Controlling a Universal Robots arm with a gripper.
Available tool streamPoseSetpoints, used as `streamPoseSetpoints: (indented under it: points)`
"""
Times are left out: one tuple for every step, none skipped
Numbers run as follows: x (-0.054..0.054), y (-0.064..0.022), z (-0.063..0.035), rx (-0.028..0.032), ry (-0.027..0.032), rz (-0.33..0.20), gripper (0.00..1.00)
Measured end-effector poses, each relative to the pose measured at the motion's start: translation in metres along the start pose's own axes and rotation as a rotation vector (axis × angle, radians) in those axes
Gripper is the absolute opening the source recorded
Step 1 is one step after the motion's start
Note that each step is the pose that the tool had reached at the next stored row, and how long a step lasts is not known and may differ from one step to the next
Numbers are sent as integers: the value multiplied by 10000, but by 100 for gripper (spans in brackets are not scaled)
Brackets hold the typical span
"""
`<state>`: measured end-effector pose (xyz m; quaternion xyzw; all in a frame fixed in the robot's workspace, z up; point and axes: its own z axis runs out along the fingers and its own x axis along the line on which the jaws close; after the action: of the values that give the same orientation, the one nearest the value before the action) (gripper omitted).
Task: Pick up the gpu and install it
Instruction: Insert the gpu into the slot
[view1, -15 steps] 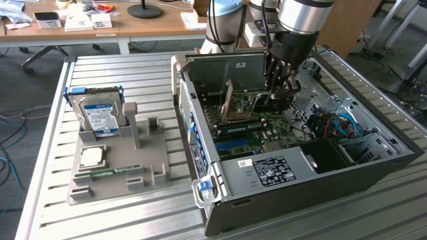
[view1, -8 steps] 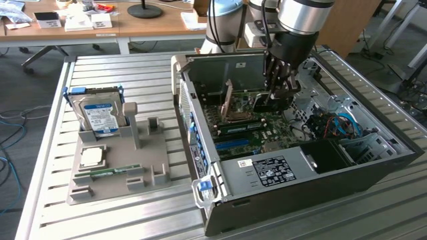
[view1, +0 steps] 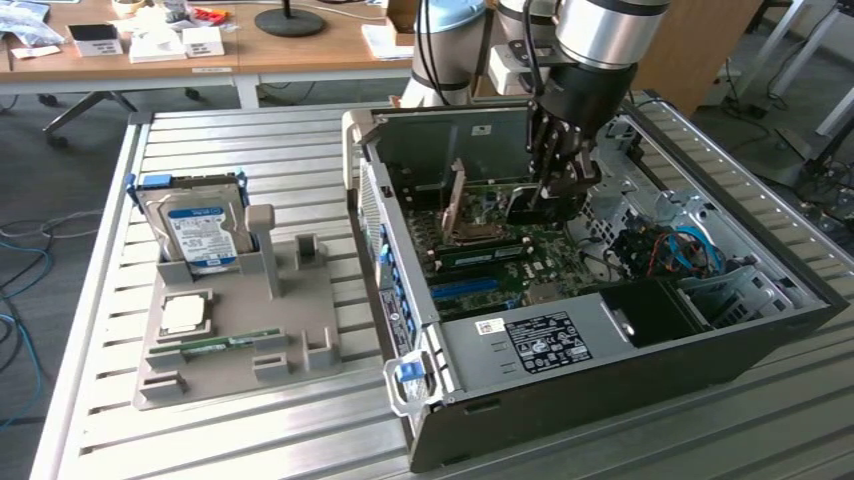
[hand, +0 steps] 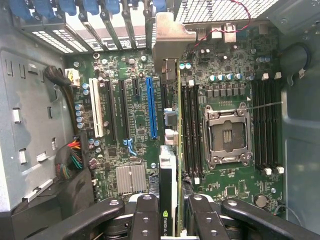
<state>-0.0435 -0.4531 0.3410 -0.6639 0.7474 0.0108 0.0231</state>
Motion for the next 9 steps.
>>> streamPoseSetpoints:
  points:
    - [0,0,0,0,0,0,27]
    - [0,0,0,0,0,0,27]
    - [0,0,0,0,0,0,27]
    - [0,0,0,0,0,0,27]
    - [0,0,0,0,0,0,27]
    - [0,0,0,-10,2,1,27]
    - [0,-1,0,-43,5,0,27]
    - [0,-1,1,-97,11,3,27]
    - [0,-1,1,-141,18,6,27]
